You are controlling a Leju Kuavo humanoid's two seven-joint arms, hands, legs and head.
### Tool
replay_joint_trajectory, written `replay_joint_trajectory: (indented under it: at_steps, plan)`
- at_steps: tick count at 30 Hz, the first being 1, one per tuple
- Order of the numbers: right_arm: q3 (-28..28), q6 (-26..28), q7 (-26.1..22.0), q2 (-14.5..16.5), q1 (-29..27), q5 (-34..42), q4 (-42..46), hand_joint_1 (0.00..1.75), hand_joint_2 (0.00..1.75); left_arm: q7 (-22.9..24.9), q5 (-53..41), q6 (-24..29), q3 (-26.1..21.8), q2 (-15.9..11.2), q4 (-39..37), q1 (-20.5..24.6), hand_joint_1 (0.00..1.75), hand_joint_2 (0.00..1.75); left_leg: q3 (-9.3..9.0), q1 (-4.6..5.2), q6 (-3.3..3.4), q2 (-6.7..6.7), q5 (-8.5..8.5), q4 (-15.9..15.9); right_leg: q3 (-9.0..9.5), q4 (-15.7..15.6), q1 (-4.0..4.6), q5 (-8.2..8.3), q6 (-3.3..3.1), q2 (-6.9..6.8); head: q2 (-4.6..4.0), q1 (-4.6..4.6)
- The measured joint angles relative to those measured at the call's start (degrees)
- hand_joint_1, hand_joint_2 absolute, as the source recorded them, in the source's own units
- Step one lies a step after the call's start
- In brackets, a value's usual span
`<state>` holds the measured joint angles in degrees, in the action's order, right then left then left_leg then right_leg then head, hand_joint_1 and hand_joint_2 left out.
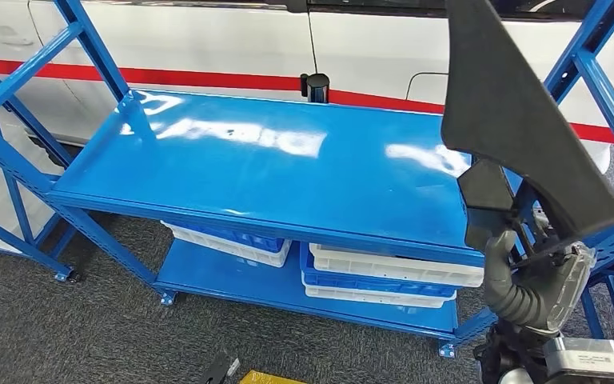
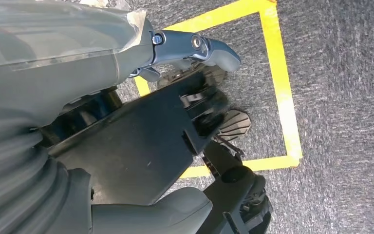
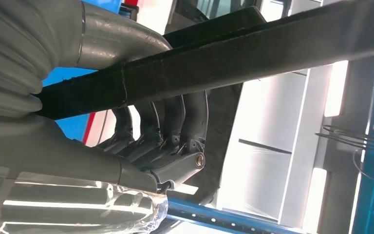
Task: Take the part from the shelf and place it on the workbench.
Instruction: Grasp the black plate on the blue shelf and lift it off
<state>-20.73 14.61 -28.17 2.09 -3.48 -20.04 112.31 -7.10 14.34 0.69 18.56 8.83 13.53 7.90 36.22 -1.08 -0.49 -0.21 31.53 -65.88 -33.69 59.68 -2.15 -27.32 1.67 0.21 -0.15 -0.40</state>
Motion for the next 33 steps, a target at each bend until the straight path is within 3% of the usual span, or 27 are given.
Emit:
replay_joint_trajectory:
  at_steps: [2, 3, 4, 7, 9, 13, 15, 17, 18, 19, 21, 23, 24, 28, 30, 32, 33]
  plan:
    - [0.0, -0.1, 0.0, 0.0, 0.0, 0.1, 0.0, 1.75, 1.75, 0.0, 0.0, 0.0, 0.0, 0.0, 0.0, 0.0, 0.0, 1.75, 3.77, 0.01, 0.01, 0.03, 3.09, -7.6, -0.14, 0.0, 0.39, 0.02, -0.41, -0.06, 0.0, -0.01]
    - [0.0, -0.2, 0.0, 0.0, 0.0, 0.1, 0.0, 1.75, 1.75, 0.0, 0.1, 0.0, 0.0, 0.0, 0.0, -0.1, 0.0, 1.75, 4.76, 0.04, 0.2, 0.03, 3.31, -9.4, -0.17, 0.0, 0.6, 0.05, -0.52, -0.08, 0.01, -0.01]
    - [0.0, -0.2, 0.0, 0.0, 0.0, 0.1, 0.0, 1.75, 1.75, 0.0, 0.1, 0.0, 0.0, 0.0, 0.0, -0.1, 0.0, 1.75, 4.72, 0.12, 0.51, 0.03, 2.49, -9.1, -0.16, 0.0, 0.8, 0.08, -0.58, -0.07, 0.01, -0.01]
    - [-0.1, -0.3, 0.0, 0.0, 0.0, 0.2, 0.2, 1.75, 1.75, 0.0, 0.1, 0.0, 0.0, -0.1, 0.0, 0.0, 0.0, 1.75, -0.59, 0.82, 2.26, 0.13, -2.84, 1.6, -0.01, 0.0, 1.32, 0.11, -0.63, -0.02, 0.0, 0.05]
    - [-0.1, -0.4, 0.0, 0.0, 0.0, 0.3, 0.4, 1.75, 1.75, 0.0, 0.2, 0.0, -0.1, -0.1, 0.0, 0.0, 0.0, 1.75, -2.71, 1.46, 2.91, 0.4, -4.09, 6.0, -0.1, 0.0, 1.4, 0.15, -0.55, -0.1, 0.0, 0.03]
    - [-0.2, -0.8, 0.0, 0.1, 0.2, 0.4, 0.6, 1.75, 1.75, 0.2, 0.3, -0.1, -0.3, 0.0, 0.0, 0.0, 0.0, 1.75, -2.98, 1.53, 3.08, 0.45, -5.04, 7.5, -0.6, 0.6, 1.41, -0.25, 0.06, -0.36, 0.0, -0.02]
    - [-0.2, -0.9, -0.1, 0.0, 0.3, 0.6, 0.6, 1.75, 1.75, 0.2, 0.3, -0.2, -0.3, 0.0, 0.0, 0.0, 0.0, 1.75, -3.09, 1.2, 3.33, 0.53, -5.7, 8.2, -2.68, 5.2, 1.43, -2.85, -0.05, -0.31, 0.0, 0.15]
    - [-0.2, -0.8, -0.1, -0.1, 0.4, 0.7, 0.6, 1.75, 1.75, 0.3, 0.3, -0.4, -0.3, 0.1, 0.0, 0.0, 0.0, 1.75, -2.78, 1.17, 3.52, 0.55, -5.91, 8.2, -5.91, 12.6, 1.3, -6.13, -0.05, -0.25, 0.01, 0.3]
    - [-0.2, -0.5, 0.0, -0.2, 0.3, 0.1, 0.6, 1.75, 1.75, 0.3, 0.3, -0.4, -0.3, 0.1, 0.0, 0.0, 0.0, 1.75, -2.64, 1.17, 3.51, 0.54, -5.99, 8.2, -6.85, 15.0, 1.19, -6.88, 0.26, -0.26, 0.01, 0.28]
    - [-0.2, 0.3, 0.0, -0.3, 0.3, -1.3, 0.5, 1.75, 1.75, 0.3, 0.3, -0.4, -0.3, 0.1, 0.0, 0.0, 0.0, 1.75, -2.54, 1.14, 3.45, 0.51, -6.06, 8.2, -6.72, 15.3, 1.06, -6.72, 0.77, -0.26, 0.01, 0.29]
    - [-0.2, 3.0, 0.4, -0.4, 0.4, -6.6, 0.4, 1.75, 1.75, 0.3, 0.4, -0.5, -0.3, 0.1, 0.0, 0.0, 0.0, 1.75, -2.48, 1.04, 3.23, 0.4, -6.12, 8.0, -3.01, 8.8, 0.71, -4.0, 2.07, -0.3, 0.0, 0.3]
    - [-0.2, 6.2, 1.4, -0.5, 0.4, -13.5, 0.3, 1.75, 1.75, 0.3, 0.6, -0.5, -0.3, 0.1, 0.0, 0.0, 0.0, 1.75, -2.32, 1.16, 2.73, 0.31, -6.04, 7.6, 0.89, 1.4, 0.53, -1.7, 2.34, -0.24, 0.0, 0.32]
    - [-0.2, 7.5, 2.1, -0.6, 0.5, -16.9, 0.2, 1.75, 1.75, 0.3, 0.7, -0.4, -0.3, 0.1, 0.0, 0.0, 0.0, 1.75, -2.19, 1.28, 2.39, 0.29, -6.05, 7.4, 1.73, -0.4, 0.56, -1.2, 2.0, -0.18, 0.0, 0.32]
    - [-0.6, 12.1, 4.8, -0.9, 0.5, -29.1, -0.2, 1.75, 1.75, 0.3, 1.0, -0.2, -0.3, 0.1, 0.0, 0.0, 0.0, 1.75, -1.51, 1.17, 1.11, 0.16, -5.76, 6.7, 1.56, -0.9, 0.49, -0.31, 0.06, -0.06, 0.0, 0.21]
    - [-1.1, 13.8, 5.7, -0.9, 0.6, -33.5, -0.4, 1.75, 1.75, 0.3, 1.3, -0.1, -0.4, 0.1, 0.0, 0.0, 0.0, 1.75, 0.17, 0.93, 0.5, 0.06, -2.71, 2.7, 1.24, -1.1, 0.23, 0.13, -0.79, -0.15, 0.01, 0.07]
    - [-1.6, 15.4, 6.6, -1.0, 0.7, -37.4, -0.7, 1.75, 1.75, 0.3, 1.7, 0.0, -0.4, 0.1, 0.0, -0.1, 0.0, 1.75, 3.16, 0.76, 0.01, 0.05, 1.42, -4.6, 0.7, -1.0, 0.36, 0.43, -1.29, -0.23, 0.01, -0.02]
    - [-2.0, 16.0, 7.0, -1.1, 0.7, -38.9, -0.9, 1.75, 1.75, 0.3, 1.8, 0.0, -0.4, 0.1, 0.0, -0.1, 0.0, 1.75, 4.29, 0.68, -0.14, 0.05, 2.62, -7.5, 0.4, -1.0, 0.42, 0.59, -1.43, -0.26, 0.01, -0.01]
